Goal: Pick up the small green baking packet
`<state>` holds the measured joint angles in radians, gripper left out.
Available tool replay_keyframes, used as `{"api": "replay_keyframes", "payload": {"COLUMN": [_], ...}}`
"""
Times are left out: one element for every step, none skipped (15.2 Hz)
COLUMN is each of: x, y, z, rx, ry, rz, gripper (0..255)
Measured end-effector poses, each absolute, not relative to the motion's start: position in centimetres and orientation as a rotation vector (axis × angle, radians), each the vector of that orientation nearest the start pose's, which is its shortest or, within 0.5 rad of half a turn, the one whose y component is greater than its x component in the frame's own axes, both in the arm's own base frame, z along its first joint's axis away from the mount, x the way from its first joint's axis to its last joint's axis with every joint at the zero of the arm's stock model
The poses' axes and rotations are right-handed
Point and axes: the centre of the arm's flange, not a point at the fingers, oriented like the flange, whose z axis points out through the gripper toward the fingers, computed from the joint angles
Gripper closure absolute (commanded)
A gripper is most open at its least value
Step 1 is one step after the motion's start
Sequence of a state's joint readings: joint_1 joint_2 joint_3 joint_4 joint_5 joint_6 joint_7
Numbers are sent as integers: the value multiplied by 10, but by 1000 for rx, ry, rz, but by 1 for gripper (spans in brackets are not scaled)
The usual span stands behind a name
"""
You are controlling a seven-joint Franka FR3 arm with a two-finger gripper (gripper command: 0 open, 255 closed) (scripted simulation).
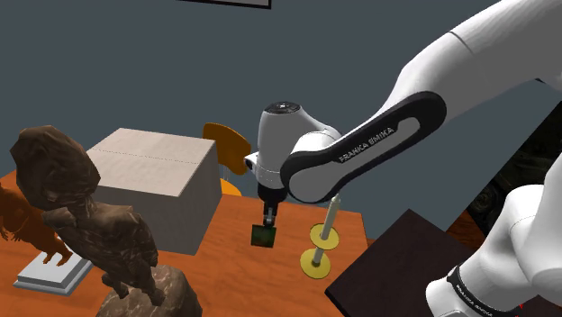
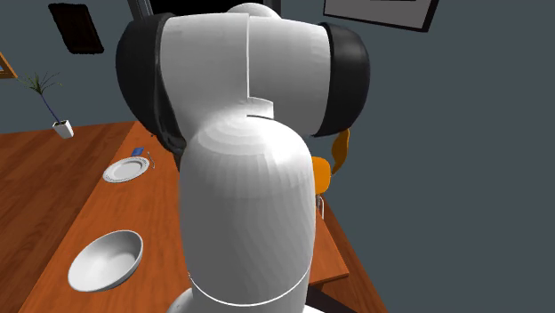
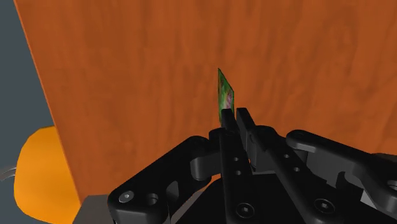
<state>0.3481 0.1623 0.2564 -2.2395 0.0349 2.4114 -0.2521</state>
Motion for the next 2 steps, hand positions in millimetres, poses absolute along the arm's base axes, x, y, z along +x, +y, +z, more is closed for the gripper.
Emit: {"api": "replay_keyframes", "payload": {"x": [447, 446], "y": [308, 307], "z": [306, 308], "rx": [-2816, -2816], "ry": [-1236, -1236], "rz": [-4, -5], "gripper": [255, 255]}}
